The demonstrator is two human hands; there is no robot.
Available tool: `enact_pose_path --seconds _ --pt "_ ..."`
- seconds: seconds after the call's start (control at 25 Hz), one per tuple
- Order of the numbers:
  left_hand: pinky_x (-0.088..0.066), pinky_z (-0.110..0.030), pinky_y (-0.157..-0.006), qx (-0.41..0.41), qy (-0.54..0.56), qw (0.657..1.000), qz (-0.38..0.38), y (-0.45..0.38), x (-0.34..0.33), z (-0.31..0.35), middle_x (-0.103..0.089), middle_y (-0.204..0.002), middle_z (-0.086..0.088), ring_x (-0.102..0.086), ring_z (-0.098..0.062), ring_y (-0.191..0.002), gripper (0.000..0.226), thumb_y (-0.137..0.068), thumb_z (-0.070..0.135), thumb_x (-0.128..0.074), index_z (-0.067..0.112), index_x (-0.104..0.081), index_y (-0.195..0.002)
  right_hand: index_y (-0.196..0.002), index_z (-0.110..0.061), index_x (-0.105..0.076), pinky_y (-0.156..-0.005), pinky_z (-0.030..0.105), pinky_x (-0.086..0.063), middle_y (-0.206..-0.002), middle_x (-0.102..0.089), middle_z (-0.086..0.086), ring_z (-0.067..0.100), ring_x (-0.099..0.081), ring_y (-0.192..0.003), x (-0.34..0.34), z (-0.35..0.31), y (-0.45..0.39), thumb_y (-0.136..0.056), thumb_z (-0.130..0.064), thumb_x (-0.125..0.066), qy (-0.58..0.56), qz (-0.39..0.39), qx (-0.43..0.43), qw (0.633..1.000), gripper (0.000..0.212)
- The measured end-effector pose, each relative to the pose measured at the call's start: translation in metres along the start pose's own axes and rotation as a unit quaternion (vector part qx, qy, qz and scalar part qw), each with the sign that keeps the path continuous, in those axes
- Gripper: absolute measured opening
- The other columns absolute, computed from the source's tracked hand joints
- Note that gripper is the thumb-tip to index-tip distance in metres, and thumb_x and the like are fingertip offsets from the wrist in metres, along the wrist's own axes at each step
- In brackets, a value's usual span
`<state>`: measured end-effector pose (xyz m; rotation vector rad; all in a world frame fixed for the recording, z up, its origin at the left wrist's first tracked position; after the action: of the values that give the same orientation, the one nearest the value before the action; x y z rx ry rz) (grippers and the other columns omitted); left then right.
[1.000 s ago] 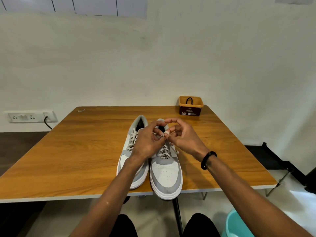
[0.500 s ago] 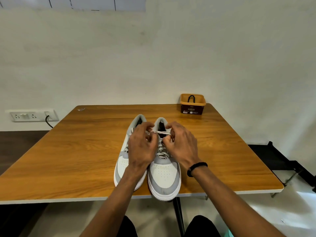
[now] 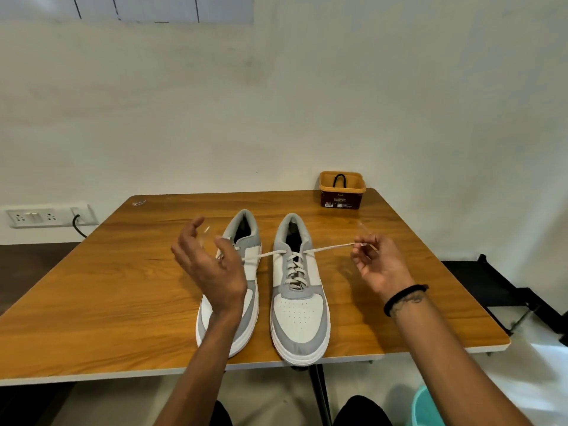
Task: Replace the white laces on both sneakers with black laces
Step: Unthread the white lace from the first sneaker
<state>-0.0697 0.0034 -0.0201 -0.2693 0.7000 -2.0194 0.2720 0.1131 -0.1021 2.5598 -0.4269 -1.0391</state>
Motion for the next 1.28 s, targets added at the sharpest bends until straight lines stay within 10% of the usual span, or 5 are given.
enact_pose_path --seconds 0.2,0.44,0.6,1.08,1.28 --pt "-0.04 -0.052 -0.111 -0.279 -0.168 0.881 -0.342 0.054 -0.08 0.041 -0.048 -0.143 -0.006 -0.042 -0.025 -0.135 0.038 -0.099 0.026 -0.049 0.026 -0.06 -0.135 -0.117 -0.022 -0.065 -0.081 0.034 -0.063 -0.108 -0.066 0.001 0.017 -0.067 -0.093 -0.007 -0.046 0.029 -0.095 -0.007 -0.068 0.338 0.002 0.208 0.918 0.027" --pt "-0.044 -0.04 -0.088 -0.272 -0.19 0.845 -0.419 0.052 -0.097 0.032 -0.057 -0.109 0.004 -0.049 -0.013 -0.098 0.036 -0.099 0.037 -0.041 0.024 -0.068 -0.117 -0.153 -0.04 -0.042 -0.111 0.04 -0.048 -0.153 -0.034 -0.009 0.012 -0.042 -0.136 -0.11 0.037 0.074 -0.077 -0.057 -0.086 0.75 -0.282 0.265 0.536 0.089" --pt "-0.042 -0.03 -0.075 -0.277 -0.207 0.857 -0.383 0.035 -0.082 0.024 -0.066 -0.098 0.009 -0.051 -0.01 -0.086 0.025 -0.095 0.039 -0.049 0.027 -0.068 -0.105 -0.132 -0.037 -0.052 -0.101 0.032 -0.051 -0.144 -0.041 -0.015 0.011 -0.048 -0.128 -0.106 0.036 0.06 -0.066 -0.074 -0.084 0.748 -0.258 0.302 0.532 0.083" --pt "-0.058 -0.031 -0.083 -0.169 -0.1 0.887 -0.417 0.021 -0.081 0.011 -0.074 -0.102 0.017 -0.067 0.001 -0.094 0.03 -0.096 0.048 -0.057 0.031 -0.074 -0.115 -0.118 -0.04 -0.067 -0.105 0.03 -0.041 -0.14 -0.045 -0.018 0.01 -0.041 -0.136 -0.094 0.04 0.067 -0.08 -0.064 -0.072 0.584 -0.235 0.374 0.681 0.046" --pt "-0.056 -0.035 -0.095 -0.184 -0.099 0.894 -0.395 0.027 -0.07 0.007 -0.074 -0.115 0.016 -0.066 -0.001 -0.106 0.033 -0.099 0.042 -0.055 0.03 -0.07 -0.126 -0.115 -0.024 -0.076 -0.098 0.019 -0.032 -0.13 -0.055 -0.011 0.009 -0.035 -0.127 -0.123 0.05 0.082 -0.101 -0.028 -0.066 0.664 -0.199 0.417 0.588 0.018"
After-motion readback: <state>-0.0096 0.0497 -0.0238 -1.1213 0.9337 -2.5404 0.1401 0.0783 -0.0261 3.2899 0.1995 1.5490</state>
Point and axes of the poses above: each hand's wrist, its own y-axis away from the middle knuckle, its own x-axis out of the back of the hand, z = x × y, the point moved 10 cm from there along -y, towards the middle knuckle
